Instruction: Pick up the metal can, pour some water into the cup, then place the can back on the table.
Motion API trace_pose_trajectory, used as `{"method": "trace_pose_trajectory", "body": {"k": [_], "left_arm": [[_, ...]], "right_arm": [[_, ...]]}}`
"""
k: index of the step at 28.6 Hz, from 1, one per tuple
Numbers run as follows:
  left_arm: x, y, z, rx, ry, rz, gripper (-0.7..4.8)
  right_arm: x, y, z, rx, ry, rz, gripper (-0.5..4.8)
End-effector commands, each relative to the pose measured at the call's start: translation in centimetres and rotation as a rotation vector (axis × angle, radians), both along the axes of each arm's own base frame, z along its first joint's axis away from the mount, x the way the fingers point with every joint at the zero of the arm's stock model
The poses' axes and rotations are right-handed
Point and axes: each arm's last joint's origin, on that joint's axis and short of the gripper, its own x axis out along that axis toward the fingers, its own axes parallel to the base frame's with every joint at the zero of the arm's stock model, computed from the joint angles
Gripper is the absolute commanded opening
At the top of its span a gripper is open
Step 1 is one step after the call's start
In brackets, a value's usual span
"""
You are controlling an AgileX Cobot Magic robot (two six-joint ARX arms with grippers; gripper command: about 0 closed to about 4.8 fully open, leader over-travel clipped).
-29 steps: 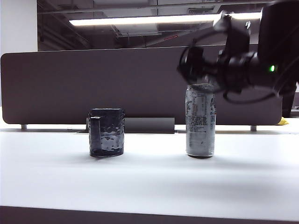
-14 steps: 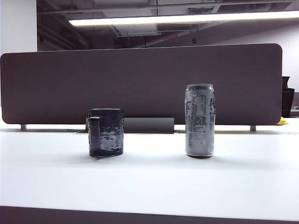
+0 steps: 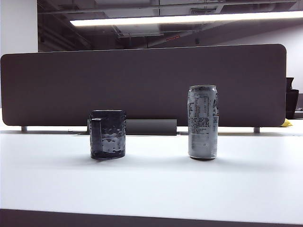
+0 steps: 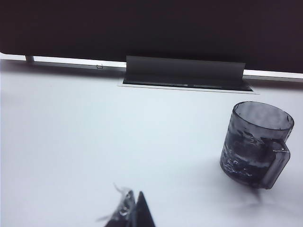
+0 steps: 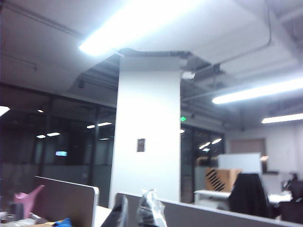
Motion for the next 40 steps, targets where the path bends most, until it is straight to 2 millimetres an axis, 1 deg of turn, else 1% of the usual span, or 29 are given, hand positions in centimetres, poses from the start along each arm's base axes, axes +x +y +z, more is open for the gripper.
{"method": "trace_pose_trajectory", "body": {"k": [1,2,4,6,9,10,11,12,13,14,15,16,18,19,21,23,25,40], "left_arm": [[0.0,0.0,0.1,0.003,-0.013,-0.003,-0.05],[0.0,0.0,0.1,0.003,-0.013,-0.002,-0.05],[0.0,0.0,0.2,0.003,-0.013,-0.003,-0.05],[0.0,0.0,0.1,0.003,-0.013,-0.003,-0.05],[0.0,0.0,0.1,0.003,-0.013,-0.003,-0.05],[0.0,0.0,0.1,0.003,-0.013,-0.003,-0.05],[0.0,0.0,0.2,0.003,-0.013,-0.003,-0.05],[0.0,0.0,0.1,0.003,-0.013,-0.003,-0.05],[0.0,0.0,0.1,0.003,-0.013,-0.001,-0.05],[0.0,0.0,0.2,0.003,-0.013,-0.001,-0.05],[0.0,0.0,0.2,0.003,-0.013,-0.003,-0.05],[0.0,0.0,0.1,0.003,-0.013,-0.003,-0.05],[0.0,0.0,0.1,0.003,-0.013,-0.002,-0.05],[0.0,0.0,0.2,0.003,-0.013,-0.003,-0.05],[0.0,0.0,0.1,0.003,-0.013,-0.002,-0.05],[0.0,0.0,0.1,0.003,-0.013,-0.003,-0.05],[0.0,0.0,0.1,0.003,-0.013,-0.003,-0.05],[0.0,0.0,0.1,0.003,-0.013,-0.003,-0.05]], "right_arm": [[-2.4,-1.3,-0.1,-0.052,0.009,-0.061,0.38],[-3.3,-2.0,-0.5,-0.094,0.017,-0.117,0.38],[-4.1,-3.0,-1.1,-0.116,0.079,-0.199,0.38],[-4.0,-3.8,-2.2,-0.138,0.208,-0.318,0.38],[-3.2,-4.3,-4.3,-0.173,0.428,-0.397,0.38],[-2.6,-4.6,-5.5,-0.165,0.495,-0.444,0.38],[-2.3,-4.7,-6.4,-0.159,0.521,-0.467,0.38],[-1.8,-4.7,-8.1,-0.156,0.540,-0.483,0.38],[-1.6,-4.7,-9.2,-0.154,0.546,-0.486,0.38],[-1.3,-4.8,-11.2,-0.151,0.558,-0.499,0.38],[-1.1,-4.8,-12.5,-0.145,0.568,-0.515,0.38],[-0.9,-4.9,-14.7,-0.136,0.591,-0.545,0.38],[-0.7,-5.0,-16.9,-0.127,0.626,-0.570,0.38],[-0.6,-5.1,-18.6,-0.110,0.657,-0.581,0.38],[-0.3,-5.1,-20.5,-0.095,0.702,-0.583,0.38],[-0.2,-5.1,-21.7,-0.088,0.749,-0.573,0.38],[-0.3,-5.1,-21.9,-0.093,0.771,-0.576,0.38],[-0.3,-5.0,-21.7,-0.084,0.746,-0.580,0.38]]}}
